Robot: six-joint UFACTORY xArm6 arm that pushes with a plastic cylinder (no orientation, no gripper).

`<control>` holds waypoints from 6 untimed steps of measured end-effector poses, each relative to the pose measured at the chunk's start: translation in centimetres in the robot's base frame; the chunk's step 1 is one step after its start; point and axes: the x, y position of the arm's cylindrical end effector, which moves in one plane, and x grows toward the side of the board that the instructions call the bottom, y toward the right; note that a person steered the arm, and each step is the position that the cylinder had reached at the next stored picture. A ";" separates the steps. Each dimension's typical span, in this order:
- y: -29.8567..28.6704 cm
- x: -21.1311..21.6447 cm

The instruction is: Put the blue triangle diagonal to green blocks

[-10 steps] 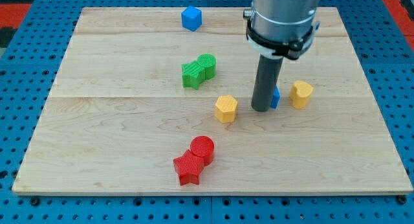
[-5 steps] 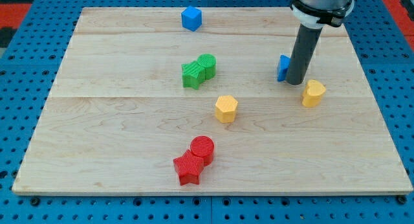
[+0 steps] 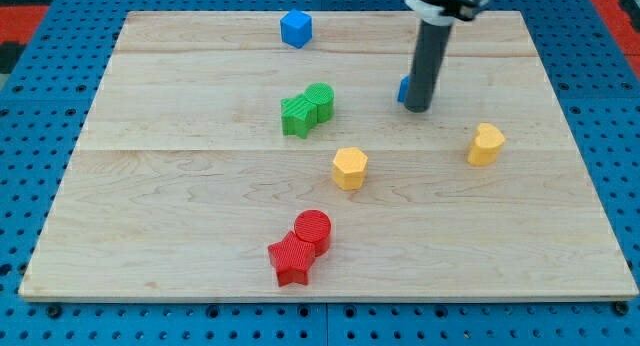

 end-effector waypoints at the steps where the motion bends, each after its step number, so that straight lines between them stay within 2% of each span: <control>1: 1.3 -2.3; 2: 4.1 -3.7; 5: 3.8 -11.5; 6: -1.2 -9.6</control>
